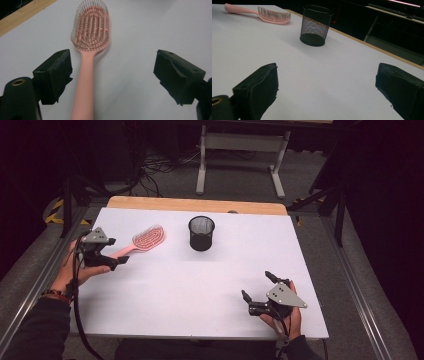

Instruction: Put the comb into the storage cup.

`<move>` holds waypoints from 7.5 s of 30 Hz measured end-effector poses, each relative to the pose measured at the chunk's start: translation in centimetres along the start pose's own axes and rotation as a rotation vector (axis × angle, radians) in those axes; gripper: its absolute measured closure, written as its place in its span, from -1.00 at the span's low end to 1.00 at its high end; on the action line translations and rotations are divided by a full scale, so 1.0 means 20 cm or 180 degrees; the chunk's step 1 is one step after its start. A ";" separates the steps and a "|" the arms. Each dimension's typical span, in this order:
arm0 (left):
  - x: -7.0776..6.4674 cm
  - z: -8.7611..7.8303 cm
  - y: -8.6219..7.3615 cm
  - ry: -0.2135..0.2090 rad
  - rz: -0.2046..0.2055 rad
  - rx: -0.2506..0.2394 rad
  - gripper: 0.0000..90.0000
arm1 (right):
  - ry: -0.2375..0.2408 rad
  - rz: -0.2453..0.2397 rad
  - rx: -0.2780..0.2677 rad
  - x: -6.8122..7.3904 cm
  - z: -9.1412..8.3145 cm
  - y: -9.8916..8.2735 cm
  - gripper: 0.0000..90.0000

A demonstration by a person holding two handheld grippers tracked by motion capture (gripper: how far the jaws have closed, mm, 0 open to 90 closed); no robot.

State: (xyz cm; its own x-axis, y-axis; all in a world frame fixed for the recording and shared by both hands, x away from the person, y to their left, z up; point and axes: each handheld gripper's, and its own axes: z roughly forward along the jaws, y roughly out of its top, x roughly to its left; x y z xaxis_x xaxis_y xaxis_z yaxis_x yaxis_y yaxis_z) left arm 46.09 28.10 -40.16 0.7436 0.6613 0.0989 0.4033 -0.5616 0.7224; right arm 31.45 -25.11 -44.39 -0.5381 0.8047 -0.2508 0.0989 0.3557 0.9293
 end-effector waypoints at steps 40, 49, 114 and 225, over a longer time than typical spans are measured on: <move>0.22 0.51 0.22 -0.0292 -0.0073 0.1819 0.28 | 0.0053 -0.0048 0.0246 0.01 0.04 -0.03 -0.83; 0.17 0.49 0.21 -0.0154 -0.0128 0.1750 0.52 | 0.0082 -0.0129 0.0328 0.03 0.05 -0.02 -0.82; -0.19 0.14 0.03 0.0466 -0.0222 -0.1116 0.56 | -0.0007 -0.0100 0.0336 0.03 0.10 0.00 -0.82; -1.09 0.42 0.19 -0.0306 0.0480 -0.1677 0.55 | 0.0565 0.1194 -0.0786 0.24 0.28 0.49 0.30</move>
State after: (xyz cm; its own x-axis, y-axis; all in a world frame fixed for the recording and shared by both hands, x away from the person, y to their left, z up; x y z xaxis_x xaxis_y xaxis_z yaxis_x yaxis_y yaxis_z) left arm 35.88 7.28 -45.30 0.8277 0.5307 0.1825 -0.0140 -0.3056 0.9521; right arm 34.50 -15.14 -38.05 -0.6399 0.7548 0.1442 0.1233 -0.0843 0.9888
